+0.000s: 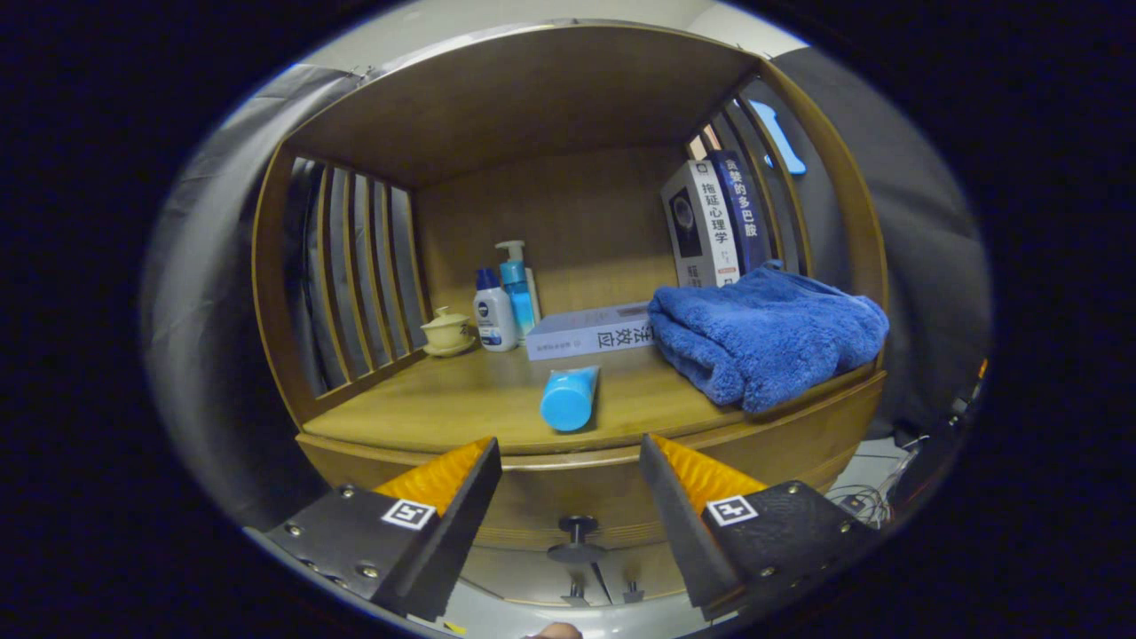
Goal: Pull open the drawer, take out the items inside it, and place them on the countertop above the cabinet.
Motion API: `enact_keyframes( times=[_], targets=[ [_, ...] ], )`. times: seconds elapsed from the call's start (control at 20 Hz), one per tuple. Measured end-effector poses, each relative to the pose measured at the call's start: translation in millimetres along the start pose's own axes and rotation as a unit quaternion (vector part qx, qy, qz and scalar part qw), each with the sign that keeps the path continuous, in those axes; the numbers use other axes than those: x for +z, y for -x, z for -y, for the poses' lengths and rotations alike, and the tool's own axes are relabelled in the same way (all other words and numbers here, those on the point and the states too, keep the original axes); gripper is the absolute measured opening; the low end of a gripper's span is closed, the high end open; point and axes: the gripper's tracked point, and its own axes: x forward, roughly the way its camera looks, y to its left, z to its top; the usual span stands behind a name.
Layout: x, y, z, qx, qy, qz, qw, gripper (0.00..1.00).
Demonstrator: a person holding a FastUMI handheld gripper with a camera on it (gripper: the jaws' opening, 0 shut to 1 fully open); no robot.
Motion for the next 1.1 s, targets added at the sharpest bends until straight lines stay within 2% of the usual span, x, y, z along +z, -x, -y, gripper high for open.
enact_keyframes(
  times=[0.25, 0.5, 0.85, 1.1],
  targets=[
    [0, 10, -11, 0.023, -0.021, -0.014, 0.999, 0.98],
    [29, 56, -8, 0.000, -0.001, -0.004, 1.000, 0.99],
    [85, 125, 5, -0.046, 0.065, 0.040, 0.996, 0.99],
    [106, 173, 16, -0.077, 0.079, 0.062, 0.992, 0.99]
  ],
)
